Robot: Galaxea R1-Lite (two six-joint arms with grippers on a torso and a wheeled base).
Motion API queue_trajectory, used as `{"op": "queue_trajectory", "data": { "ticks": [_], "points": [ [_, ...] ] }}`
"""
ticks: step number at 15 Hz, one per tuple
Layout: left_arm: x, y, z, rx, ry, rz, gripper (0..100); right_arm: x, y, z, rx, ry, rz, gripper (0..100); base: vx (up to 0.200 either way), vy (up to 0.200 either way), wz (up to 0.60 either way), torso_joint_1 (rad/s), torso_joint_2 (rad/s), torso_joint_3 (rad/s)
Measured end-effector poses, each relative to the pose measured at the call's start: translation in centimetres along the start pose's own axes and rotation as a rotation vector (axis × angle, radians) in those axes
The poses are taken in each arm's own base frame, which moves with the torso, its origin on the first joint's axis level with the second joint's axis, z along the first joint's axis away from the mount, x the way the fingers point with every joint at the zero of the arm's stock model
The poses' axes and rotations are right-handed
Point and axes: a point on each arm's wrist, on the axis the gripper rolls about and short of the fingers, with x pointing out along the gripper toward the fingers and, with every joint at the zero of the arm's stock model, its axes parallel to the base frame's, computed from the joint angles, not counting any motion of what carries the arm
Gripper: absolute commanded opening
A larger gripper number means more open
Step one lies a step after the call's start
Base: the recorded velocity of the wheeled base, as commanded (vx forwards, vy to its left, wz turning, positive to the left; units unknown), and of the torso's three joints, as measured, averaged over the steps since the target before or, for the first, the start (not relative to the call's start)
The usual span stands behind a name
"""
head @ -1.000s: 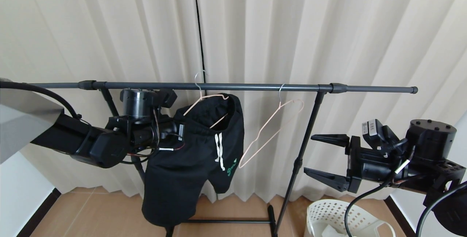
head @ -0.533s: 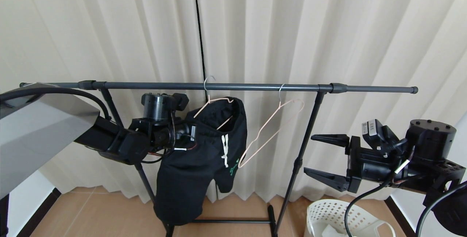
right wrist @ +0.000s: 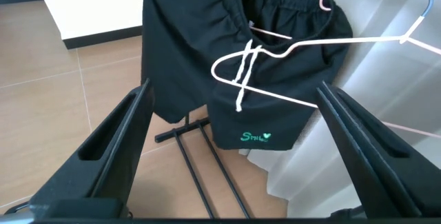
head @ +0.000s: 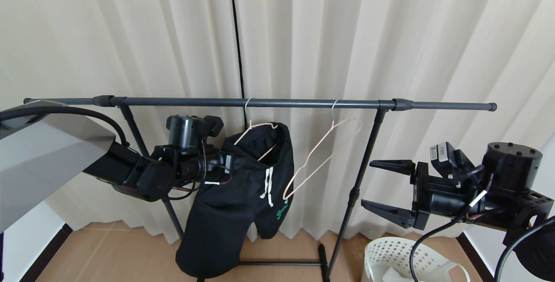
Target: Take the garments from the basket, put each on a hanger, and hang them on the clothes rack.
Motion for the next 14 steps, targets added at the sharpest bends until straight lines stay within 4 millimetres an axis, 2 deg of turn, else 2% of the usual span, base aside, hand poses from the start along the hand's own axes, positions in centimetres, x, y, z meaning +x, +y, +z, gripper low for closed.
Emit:
{"op": "queue_trajectory", "data": {
  "ticks": [2,5,7,9,11,14],
  "points": [
    [-1.6,-0.1,0.1,0.004,-0.004,-0.003,100,-0.1,0.0,0.1,-0.004,-0.003,-0.002,100,0.000,0.000,0.00,0.000,0.00,0.000],
    [-5.1,-0.3,0.2,0.009,-0.013,-0.004,100,-0.7,-0.4,0.5,-0.014,-0.011,-0.038,100,0.000,0.000,0.00,0.000,0.00,0.000],
    [-8.0,-0.4,0.1,0.022,-0.030,-0.002,100,-1.4,-0.8,1.0,-0.030,-0.010,-0.119,100,0.000,0.000,0.00,0.000,0.00,0.000],
    [-11.7,-0.5,-0.4,0.044,-0.048,0.001,100,-2.4,-0.6,2.1,-0.027,0.009,-0.301,100,0.000,0.000,0.00,0.000,0.00,0.000],
    [-15.3,-0.7,-1.4,0.061,-0.072,0.004,100,-3.6,0.4,3.4,0.048,0.005,-0.475,100,0.000,0.000,0.00,0.000,0.00,0.000],
    [-20.3,-1.0,-3.0,0.076,-0.132,0.011,100,-5.8,3.3,4.4,0.157,0.069,-0.670,100,0.000,0.000,0.00,0.000,0.00,0.000]
  ]
}}
